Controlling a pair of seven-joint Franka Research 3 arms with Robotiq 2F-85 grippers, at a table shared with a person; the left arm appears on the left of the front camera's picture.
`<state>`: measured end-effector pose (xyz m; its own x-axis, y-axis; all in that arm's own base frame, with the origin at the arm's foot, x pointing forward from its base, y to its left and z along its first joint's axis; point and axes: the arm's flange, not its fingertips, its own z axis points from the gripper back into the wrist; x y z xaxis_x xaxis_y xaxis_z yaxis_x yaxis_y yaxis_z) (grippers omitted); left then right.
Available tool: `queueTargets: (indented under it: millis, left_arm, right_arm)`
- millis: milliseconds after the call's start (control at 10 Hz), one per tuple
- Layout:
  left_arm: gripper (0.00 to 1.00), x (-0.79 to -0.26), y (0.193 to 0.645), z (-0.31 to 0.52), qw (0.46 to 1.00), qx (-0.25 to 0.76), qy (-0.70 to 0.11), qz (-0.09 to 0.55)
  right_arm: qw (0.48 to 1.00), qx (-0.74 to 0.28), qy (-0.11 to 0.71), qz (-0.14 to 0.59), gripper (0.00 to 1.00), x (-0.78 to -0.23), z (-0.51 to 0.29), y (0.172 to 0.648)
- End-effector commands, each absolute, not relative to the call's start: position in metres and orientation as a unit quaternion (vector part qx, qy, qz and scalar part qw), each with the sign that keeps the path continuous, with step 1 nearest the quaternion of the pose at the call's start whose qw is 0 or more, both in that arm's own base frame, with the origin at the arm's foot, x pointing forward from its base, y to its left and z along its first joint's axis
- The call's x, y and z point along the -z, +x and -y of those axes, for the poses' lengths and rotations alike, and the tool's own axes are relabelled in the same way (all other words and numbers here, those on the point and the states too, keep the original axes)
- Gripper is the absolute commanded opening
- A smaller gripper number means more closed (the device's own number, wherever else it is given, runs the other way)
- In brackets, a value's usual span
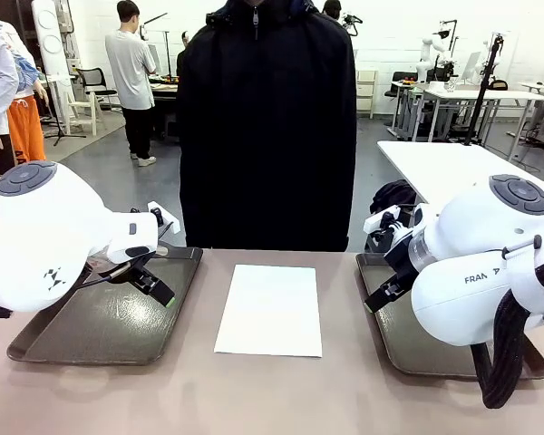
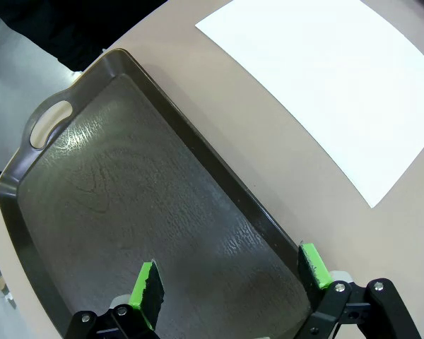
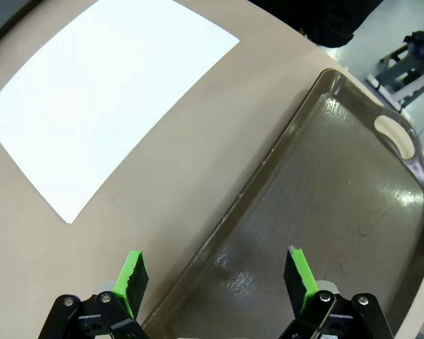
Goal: Sort the A4 documents.
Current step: Receive the A4 Paper.
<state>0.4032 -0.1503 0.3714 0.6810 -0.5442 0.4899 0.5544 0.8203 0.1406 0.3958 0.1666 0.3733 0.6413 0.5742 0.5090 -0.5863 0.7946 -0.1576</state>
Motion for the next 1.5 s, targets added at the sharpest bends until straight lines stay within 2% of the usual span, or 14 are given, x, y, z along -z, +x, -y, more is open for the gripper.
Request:
queueTargets:
  millis: [0, 300, 800, 900, 1100, 1400]
  left_arm:
    - [1.0, -0.371, 0.403, 0.15, 0.917, 0.299, -0.01, 0.264]
    - [1.0, -0.386, 0.393, 0.138, 0.911, 0.285, -0.005, 0.298]
    - [1.0, -0.44, 0.36, 0.086, 0.912, 0.26, -0.065, 0.311]
    - [1.0, -0.448, 0.352, 0.075, 0.912, 0.273, -0.087, 0.293]
    - [1.0, -0.465, 0.34, 0.047, 0.899, 0.274, -0.126, 0.317]
    - [1.0, -0.474, 0.325, 0.018, 0.89, 0.284, -0.162, 0.317]
  right_arm:
    - [0.906, -0.32, 0.011, 0.277, 1.0, -0.373, -0.167, 0.396]
    - [0.906, -0.313, -0.01, 0.283, 1.0, -0.386, -0.16, 0.392]
    - [0.912, -0.266, 0.08, 0.303, 1.0, -0.442, -0.098, 0.378]
    - [0.91, -0.256, 0.093, 0.314, 1.0, -0.453, -0.082, 0.374]
    - [0.906, -0.235, 0.093, 0.338, 1.0, -0.474, -0.054, 0.365]
    - [0.897, -0.231, 0.111, 0.361, 1.0, -0.491, -0.031, 0.355]
